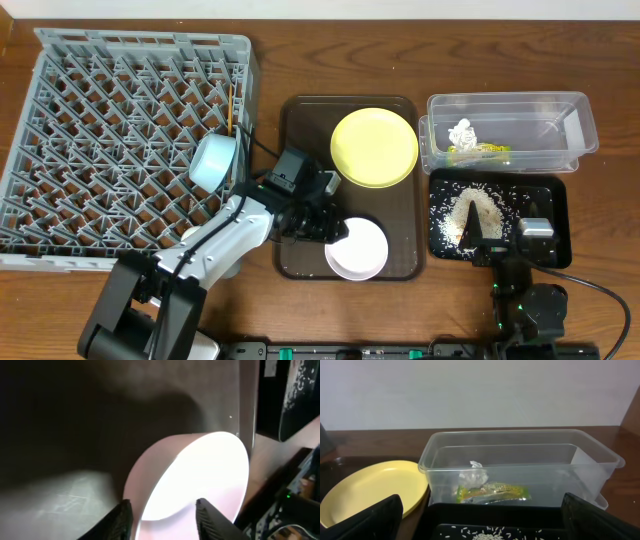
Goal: Sort waste into correct bins and load items into the dishwasher
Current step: 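Grasp the pink-white bowl rim with left gripper and lift, then carry the pink-white bowl over to the dish rack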
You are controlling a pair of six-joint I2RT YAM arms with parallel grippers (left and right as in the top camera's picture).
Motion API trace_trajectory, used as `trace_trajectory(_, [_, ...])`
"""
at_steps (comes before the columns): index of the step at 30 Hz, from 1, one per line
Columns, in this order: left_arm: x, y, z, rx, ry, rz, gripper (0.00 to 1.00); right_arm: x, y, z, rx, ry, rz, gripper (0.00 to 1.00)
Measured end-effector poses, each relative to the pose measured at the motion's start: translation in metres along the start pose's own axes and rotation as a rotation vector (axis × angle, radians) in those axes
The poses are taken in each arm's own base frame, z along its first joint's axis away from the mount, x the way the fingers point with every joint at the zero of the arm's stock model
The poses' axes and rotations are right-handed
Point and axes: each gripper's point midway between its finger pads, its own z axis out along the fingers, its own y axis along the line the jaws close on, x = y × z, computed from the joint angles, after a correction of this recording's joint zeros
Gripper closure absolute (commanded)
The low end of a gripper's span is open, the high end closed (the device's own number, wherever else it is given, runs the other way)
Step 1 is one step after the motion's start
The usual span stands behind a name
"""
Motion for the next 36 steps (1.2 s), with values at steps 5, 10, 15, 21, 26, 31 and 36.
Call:
trace_trajectory(5, [0.012, 0.006, 0.011, -0.005, 0.052, -0.008, 0.57, 0.000, 0.000, 0.000, 0.000, 0.000, 0.000, 0.01])
trace_trajectory(10, [0.022, 0.015, 0.028, -0.018, 0.110, -0.040, 0.66, 0.000, 0.000, 0.000, 0.000, 0.000, 0.000, 0.01])
trace_trajectory(15, [0.022, 0.015, 0.029, 0.015, 0.120, -0.074, 0.81, 0.000, 0.000, 0.000, 0.000, 0.000, 0.000, 0.01])
trace_trajectory(21, [0.012, 0.006, 0.028, 0.067, 0.087, -0.055, 0.92, 0.000, 0.000, 0.000, 0.000, 0.000, 0.000, 0.01])
trace_trajectory(26, [-0.001, -0.012, 0.025, 0.175, 0.051, -0.013, 0.92, 0.000, 0.000, 0.000, 0.000, 0.000, 0.000, 0.01])
trace_trajectory(31, [-0.014, -0.015, 0.006, 0.295, 0.028, -0.079, 0.93, 0.000, 0.000, 0.000, 0.000, 0.000, 0.000, 0.01])
trace_trajectory(36, [-0.047, 0.004, -0.052, 0.326, -0.096, -0.219, 0.93, 0.000, 0.000, 0.000, 0.000, 0.000, 0.000, 0.01])
